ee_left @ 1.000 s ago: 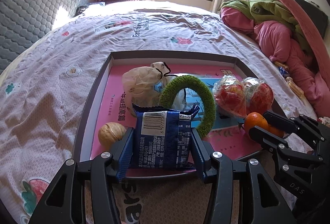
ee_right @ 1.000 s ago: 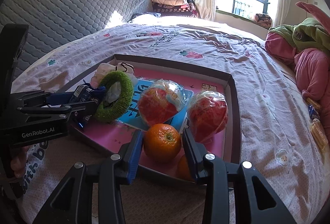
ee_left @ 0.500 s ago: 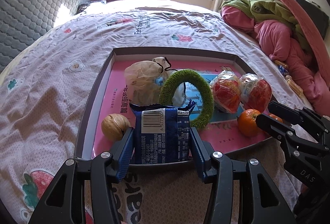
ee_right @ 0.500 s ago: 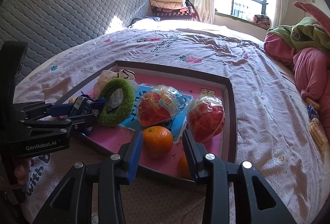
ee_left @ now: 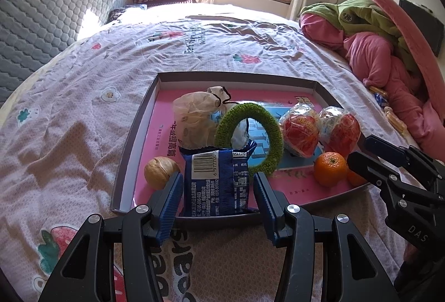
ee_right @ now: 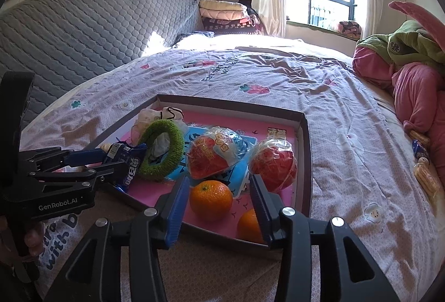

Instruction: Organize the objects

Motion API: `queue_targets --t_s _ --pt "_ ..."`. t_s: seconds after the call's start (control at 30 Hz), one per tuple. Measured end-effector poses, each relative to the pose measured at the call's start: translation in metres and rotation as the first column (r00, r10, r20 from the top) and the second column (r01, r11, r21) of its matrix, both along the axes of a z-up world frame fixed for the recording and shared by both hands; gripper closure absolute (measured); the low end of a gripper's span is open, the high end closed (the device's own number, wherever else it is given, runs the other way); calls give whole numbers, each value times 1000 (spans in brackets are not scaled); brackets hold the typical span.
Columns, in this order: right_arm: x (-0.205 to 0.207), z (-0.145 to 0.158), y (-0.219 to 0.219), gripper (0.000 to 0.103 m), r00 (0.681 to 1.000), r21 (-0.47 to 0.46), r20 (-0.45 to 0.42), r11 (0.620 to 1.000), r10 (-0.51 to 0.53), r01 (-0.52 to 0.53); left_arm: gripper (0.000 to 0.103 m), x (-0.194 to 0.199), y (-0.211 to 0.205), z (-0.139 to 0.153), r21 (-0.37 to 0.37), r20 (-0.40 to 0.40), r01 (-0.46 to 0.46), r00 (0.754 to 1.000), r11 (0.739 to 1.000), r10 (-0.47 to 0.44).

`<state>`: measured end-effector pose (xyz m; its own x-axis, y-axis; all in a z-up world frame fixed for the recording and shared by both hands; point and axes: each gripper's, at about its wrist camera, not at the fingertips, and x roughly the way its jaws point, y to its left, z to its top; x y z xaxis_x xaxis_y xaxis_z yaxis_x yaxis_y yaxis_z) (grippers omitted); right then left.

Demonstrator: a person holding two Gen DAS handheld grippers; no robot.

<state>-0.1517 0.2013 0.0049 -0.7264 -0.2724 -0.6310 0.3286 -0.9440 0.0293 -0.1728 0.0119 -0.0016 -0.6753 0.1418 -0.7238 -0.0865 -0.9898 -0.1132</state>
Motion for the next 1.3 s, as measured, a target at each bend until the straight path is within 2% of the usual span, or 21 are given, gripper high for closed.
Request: queue_targets --t_s 0.13,0.47,0.73,1.0,1.3 --pt "1 3 4 53 1000 -20 -5 1000 -9 9 49 1 0 7 3 -5 -6 1000 1000 6" --pt "6 14 12 40 999 -46 -27 998 -43 42 40 12 -1 29 2 -41 -16 999 1000 16" --pt "22 29 11 33 996 -45 -67 998 -55 52 34 31 6 55 -44 -108 -25 994 999 20" --pt "37 43 13 26 993 -83 -76 993 -90 84 28 52 1 75 -6 -127 -22 992 1000 21" --pt "61 59 13 20 988 -105 -94 988 -125 115 26 78 -6 90 -13 -159 -38 987 999 36"
